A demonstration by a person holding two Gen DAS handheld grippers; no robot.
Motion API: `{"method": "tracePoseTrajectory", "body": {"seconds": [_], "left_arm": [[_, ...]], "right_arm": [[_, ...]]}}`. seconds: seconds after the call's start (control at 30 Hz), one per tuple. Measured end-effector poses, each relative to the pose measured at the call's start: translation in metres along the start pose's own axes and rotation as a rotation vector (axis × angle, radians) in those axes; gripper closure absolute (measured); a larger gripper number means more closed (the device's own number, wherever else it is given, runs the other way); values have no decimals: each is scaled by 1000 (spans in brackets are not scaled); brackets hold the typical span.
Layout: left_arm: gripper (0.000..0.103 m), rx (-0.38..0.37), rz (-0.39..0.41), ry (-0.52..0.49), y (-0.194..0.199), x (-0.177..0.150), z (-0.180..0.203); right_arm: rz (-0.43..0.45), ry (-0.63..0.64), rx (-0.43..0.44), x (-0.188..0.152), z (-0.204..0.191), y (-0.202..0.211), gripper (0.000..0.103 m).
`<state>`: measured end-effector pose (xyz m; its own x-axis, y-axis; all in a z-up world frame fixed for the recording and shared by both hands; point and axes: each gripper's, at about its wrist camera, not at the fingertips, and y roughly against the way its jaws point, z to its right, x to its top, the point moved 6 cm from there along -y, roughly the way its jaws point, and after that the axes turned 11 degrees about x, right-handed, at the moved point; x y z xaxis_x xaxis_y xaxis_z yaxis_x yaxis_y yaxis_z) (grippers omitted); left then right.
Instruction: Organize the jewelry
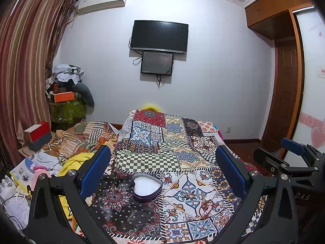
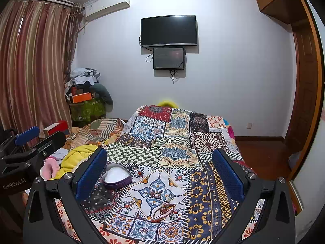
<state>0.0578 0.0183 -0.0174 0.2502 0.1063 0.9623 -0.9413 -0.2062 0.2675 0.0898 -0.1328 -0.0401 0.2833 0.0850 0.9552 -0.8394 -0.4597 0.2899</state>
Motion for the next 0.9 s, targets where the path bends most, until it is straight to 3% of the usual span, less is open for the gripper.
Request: {"method": "tracePoseTrajectory", "body": {"seconds": [0.9], "left_arm": [[0,5,-13,-1,-4,-6,1]], "right_arm": [[-11,-5,-3,-2,2,-2,0]]}}
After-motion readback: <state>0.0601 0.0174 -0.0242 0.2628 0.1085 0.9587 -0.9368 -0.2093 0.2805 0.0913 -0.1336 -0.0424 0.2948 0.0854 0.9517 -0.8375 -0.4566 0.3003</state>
